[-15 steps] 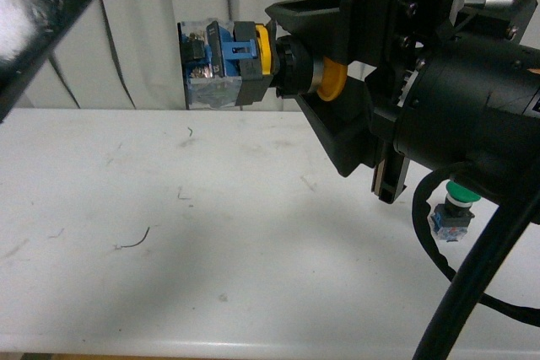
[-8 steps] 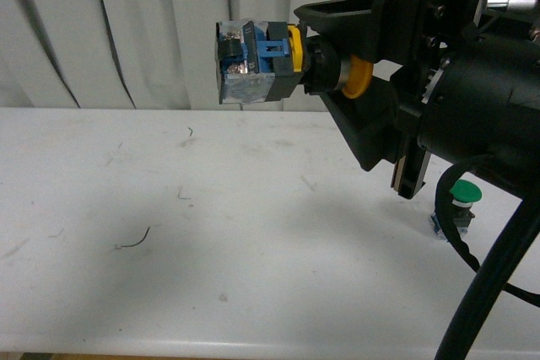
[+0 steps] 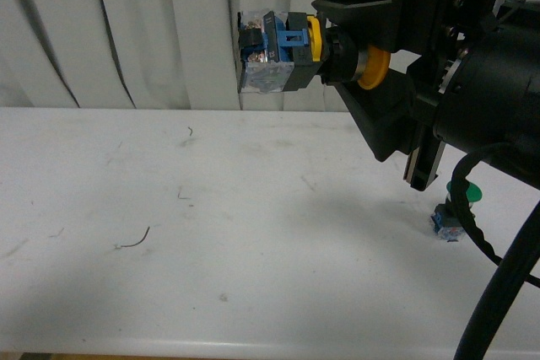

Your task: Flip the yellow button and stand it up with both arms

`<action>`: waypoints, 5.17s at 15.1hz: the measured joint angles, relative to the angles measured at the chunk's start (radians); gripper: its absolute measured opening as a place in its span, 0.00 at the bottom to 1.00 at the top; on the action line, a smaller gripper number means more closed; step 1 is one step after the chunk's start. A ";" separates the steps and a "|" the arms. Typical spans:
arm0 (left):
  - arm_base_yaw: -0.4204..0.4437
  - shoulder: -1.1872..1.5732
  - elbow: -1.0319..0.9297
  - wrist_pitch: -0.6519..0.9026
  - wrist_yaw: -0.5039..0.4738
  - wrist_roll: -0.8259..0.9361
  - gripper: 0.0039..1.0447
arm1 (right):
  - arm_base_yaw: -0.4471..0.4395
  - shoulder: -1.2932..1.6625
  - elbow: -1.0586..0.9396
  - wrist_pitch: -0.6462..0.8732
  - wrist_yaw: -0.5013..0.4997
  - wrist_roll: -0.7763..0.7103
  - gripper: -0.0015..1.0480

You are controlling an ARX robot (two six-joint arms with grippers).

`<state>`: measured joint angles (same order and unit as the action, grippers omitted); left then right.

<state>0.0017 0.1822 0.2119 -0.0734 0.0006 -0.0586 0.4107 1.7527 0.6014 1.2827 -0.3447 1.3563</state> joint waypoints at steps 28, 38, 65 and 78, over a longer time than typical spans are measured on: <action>-0.001 -0.174 -0.203 0.070 -0.001 0.043 0.74 | -0.079 -0.060 0.097 -0.273 0.311 -0.509 0.31; -0.001 -0.174 -0.203 0.070 -0.001 0.044 0.94 | -0.231 0.013 0.246 -0.486 0.695 -1.219 0.31; -0.001 -0.174 -0.203 0.070 -0.001 0.044 0.94 | -0.233 0.657 1.004 -1.021 0.855 -0.994 0.31; -0.001 -0.174 -0.203 0.070 -0.001 0.044 0.94 | -0.234 0.745 1.094 -1.128 0.843 -0.983 0.31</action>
<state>0.0006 0.0082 0.0093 -0.0032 -0.0006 -0.0143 0.1764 2.4973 1.6955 0.1547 0.4984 0.3733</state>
